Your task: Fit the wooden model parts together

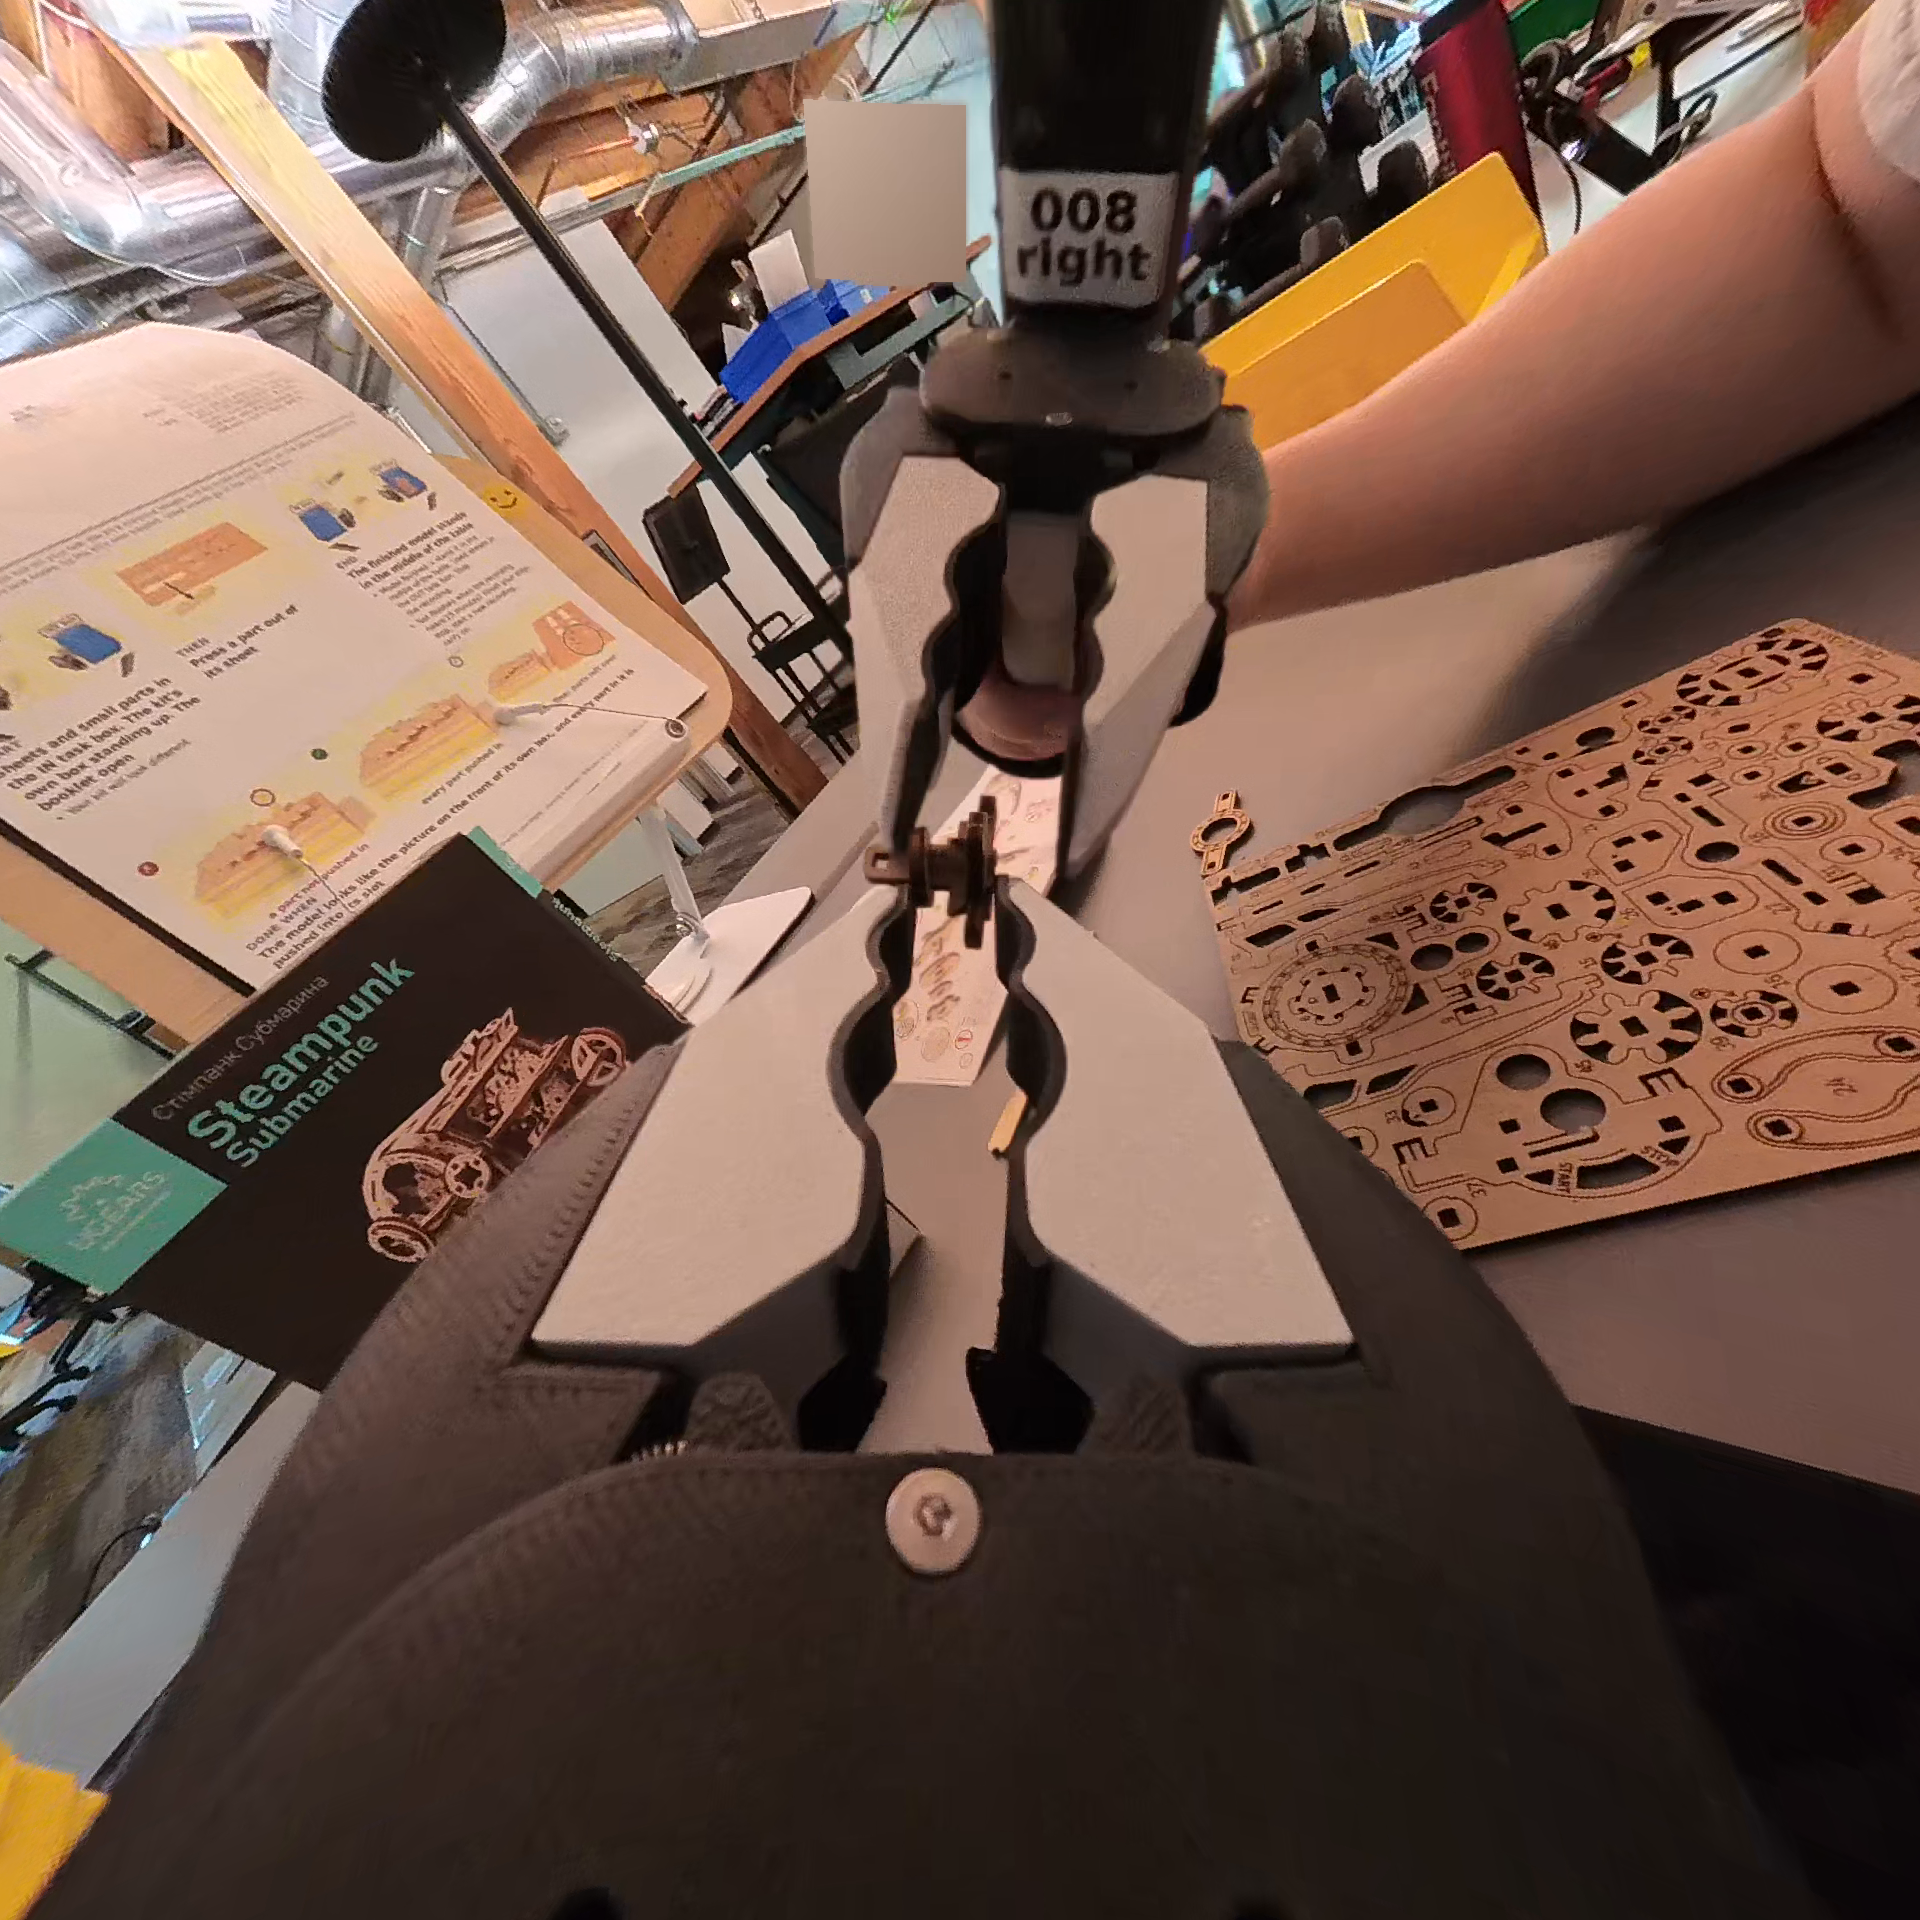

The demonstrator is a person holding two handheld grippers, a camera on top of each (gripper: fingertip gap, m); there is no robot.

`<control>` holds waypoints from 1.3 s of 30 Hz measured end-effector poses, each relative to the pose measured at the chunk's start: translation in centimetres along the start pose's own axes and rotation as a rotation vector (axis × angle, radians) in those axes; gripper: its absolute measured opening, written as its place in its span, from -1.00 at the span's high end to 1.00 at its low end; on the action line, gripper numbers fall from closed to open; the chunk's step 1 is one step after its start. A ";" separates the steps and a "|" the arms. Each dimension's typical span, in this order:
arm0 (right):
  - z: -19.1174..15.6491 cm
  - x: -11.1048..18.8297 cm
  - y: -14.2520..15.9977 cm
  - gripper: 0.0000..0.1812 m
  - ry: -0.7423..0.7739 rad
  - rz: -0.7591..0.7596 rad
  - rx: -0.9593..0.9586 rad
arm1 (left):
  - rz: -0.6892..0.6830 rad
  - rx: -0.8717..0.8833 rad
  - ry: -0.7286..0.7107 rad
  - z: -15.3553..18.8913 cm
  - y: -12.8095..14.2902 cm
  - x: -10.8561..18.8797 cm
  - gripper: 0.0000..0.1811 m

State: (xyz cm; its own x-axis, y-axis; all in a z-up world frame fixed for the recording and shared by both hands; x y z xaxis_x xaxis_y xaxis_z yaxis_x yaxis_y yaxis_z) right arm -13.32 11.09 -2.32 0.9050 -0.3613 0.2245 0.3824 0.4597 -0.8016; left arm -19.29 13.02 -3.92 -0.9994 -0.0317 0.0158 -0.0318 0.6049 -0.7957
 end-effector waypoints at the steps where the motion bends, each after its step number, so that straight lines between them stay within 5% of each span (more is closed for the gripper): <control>1: 0.0 -0.2 0.2 0.71 0.020 -0.032 0.029 | -0.007 -0.002 0.002 0.0 0.1 0.0 0.86; 9: 0.1 -0.2 0.3 0.84 0.050 -0.045 0.042 | -0.026 -0.008 0.007 0.2 0.3 -0.2 0.86; 20: 1.2 0.9 -0.4 0.77 0.063 0.080 -0.059 | -0.023 -0.003 -0.034 -0.2 0.3 -0.1 0.86; 32: 0.5 -0.6 2.4 0.82 -0.020 -0.319 -0.118 | -0.100 0.049 0.028 0.3 1.3 -0.5 0.87; 39: 1.0 -0.4 2.0 0.86 -0.023 -0.212 -0.247 | -0.047 0.146 0.028 -0.2 0.6 -0.3 0.86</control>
State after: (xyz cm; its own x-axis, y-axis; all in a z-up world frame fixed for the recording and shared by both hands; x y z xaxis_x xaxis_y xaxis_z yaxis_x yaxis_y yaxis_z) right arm -12.74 12.92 -3.46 0.8149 -0.4082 0.4114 0.5089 0.1642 -0.8450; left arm -19.01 13.57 -4.32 -0.9970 -0.0335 0.0703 -0.0778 0.4809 -0.8733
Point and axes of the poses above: each gripper's, where its closed fingertips meet, x back along the fingers, y out of its underside, z = x × y across the jaws, the point moved 4 cm from there along x, back along the fingers, and after that the axes turned 3 degrees about -x, right-handed, at the moved point
